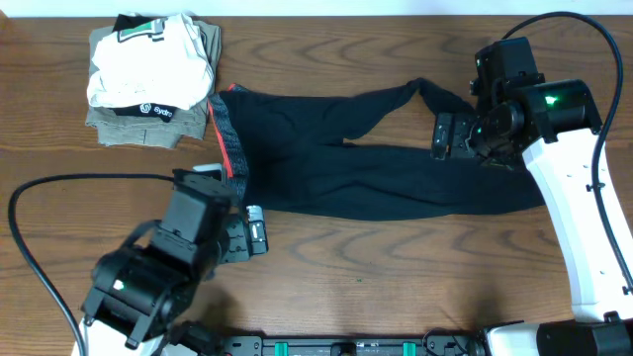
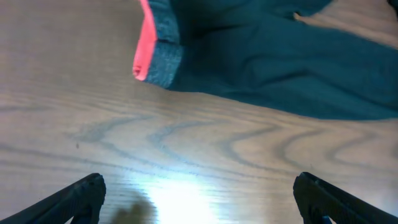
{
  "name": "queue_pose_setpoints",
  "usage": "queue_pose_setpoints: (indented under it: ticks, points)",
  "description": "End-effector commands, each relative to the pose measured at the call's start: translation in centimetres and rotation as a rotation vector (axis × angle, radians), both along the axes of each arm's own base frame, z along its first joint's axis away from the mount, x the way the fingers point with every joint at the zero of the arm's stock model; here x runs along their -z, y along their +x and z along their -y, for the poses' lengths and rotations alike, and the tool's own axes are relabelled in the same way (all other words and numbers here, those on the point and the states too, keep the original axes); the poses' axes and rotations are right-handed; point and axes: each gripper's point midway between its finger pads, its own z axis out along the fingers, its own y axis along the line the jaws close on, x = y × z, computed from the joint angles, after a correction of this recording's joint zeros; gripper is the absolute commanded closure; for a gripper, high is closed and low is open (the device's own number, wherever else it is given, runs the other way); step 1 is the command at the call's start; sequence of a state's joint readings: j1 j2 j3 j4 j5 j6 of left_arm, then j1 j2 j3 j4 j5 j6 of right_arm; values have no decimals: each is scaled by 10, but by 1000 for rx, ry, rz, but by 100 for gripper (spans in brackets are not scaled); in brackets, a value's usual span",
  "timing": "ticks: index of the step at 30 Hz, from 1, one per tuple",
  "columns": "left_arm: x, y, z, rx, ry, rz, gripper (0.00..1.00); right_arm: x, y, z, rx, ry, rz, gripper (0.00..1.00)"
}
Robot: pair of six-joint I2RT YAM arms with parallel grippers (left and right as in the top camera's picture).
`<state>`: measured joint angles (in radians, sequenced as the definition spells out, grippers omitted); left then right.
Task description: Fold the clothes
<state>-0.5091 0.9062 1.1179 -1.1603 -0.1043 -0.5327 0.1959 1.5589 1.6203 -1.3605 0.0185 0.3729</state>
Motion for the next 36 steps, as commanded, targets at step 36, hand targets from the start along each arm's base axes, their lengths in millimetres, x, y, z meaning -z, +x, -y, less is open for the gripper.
queue_pose_setpoints:
  ticks: [36]
  points:
    - [152,89,-27,-191,146,-360,2,47,-19,2,-22,-36,-129,1]
